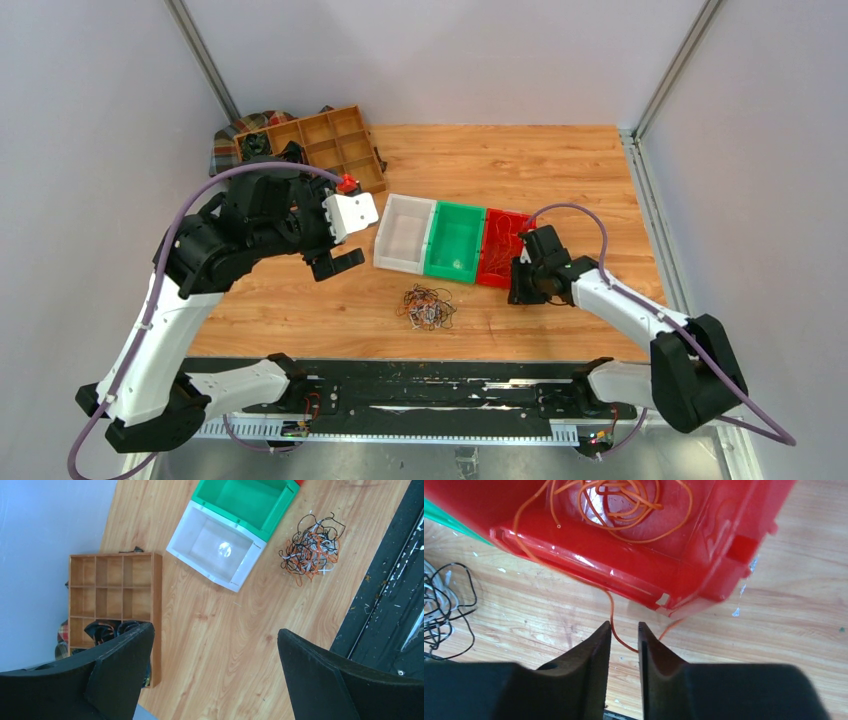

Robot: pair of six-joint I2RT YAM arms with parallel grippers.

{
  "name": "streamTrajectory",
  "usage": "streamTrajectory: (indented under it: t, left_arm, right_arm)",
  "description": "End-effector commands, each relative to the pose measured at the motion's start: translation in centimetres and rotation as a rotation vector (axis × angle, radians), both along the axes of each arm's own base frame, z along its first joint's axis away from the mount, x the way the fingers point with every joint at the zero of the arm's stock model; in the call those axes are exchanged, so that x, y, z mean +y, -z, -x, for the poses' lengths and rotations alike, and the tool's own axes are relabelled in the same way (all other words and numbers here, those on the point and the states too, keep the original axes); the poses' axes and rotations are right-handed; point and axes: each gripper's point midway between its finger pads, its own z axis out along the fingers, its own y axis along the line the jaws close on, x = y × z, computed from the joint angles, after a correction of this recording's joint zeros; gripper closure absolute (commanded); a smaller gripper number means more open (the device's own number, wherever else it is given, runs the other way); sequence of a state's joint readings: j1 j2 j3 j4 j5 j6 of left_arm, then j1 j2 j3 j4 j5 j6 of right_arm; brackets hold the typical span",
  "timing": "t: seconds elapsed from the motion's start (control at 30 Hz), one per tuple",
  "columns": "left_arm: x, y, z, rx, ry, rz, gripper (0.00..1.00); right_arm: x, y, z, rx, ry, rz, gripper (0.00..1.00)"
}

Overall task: Untangle the cables
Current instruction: Place the cable in the bin.

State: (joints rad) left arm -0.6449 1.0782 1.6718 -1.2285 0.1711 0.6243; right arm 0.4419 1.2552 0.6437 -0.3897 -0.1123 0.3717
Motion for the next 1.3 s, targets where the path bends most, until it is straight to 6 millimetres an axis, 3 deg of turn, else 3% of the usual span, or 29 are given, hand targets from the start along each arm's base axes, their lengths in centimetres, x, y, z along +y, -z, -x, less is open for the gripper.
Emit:
streamTrajectory:
  t: [0.0,0.1,0.27,0.37,0.5,0.6,1.03,1.27]
  left_arm:
    - [0.0,-1.2,0.2,-0.019,-0.003,0.025,0.02]
    - [0.0,-1.4,0.3,-0.019,-0.003,0.033,0.02]
    - [0.0,-1.6,0.5,-0.021,-0.005,0.039,0.02]
    - [0.2,-1.6,0.5,-0.020,-0.005,0.034,0.02]
    - [0.2,-1.6,0.5,-0.020,-0.003,0.029,0.02]
    - [0.1,-1.6,0.5,-0.016,-0.002,0.032,0.02]
    - [0.5,-1.2,0.6,-0.025,-0.003,0.016,0.02]
    - [0.5,-0.2,0.7,-0.002,0.003,-0.004,0.02]
  right_arm:
    - [-0.1,-0.9,-0.2,-0.064,0.052,-0.028,0.82]
    - [-0.1,-1.4,-0.2,-0.092,0.062,-0.031,0.98]
    - [0.3,-2.4,-0.3,-0.129,0.054,-0.052,0.99]
    - [0.9,-4.2,-0.8,-0.173,0.041,-0.086,0.99]
    - [1.5,-7.8,-2.7,-0.273,0.032,-0.107,0.99]
    - [1.8,-9.2,-4.7,-0.305,0.036,-0.077,0.99]
    - [3.0,-5.5,-10.6,-0.197,0.018,0.094,0.99]
    - [3.2,-3.6,-12.4,-0.172,0.016,0.146,0.99]
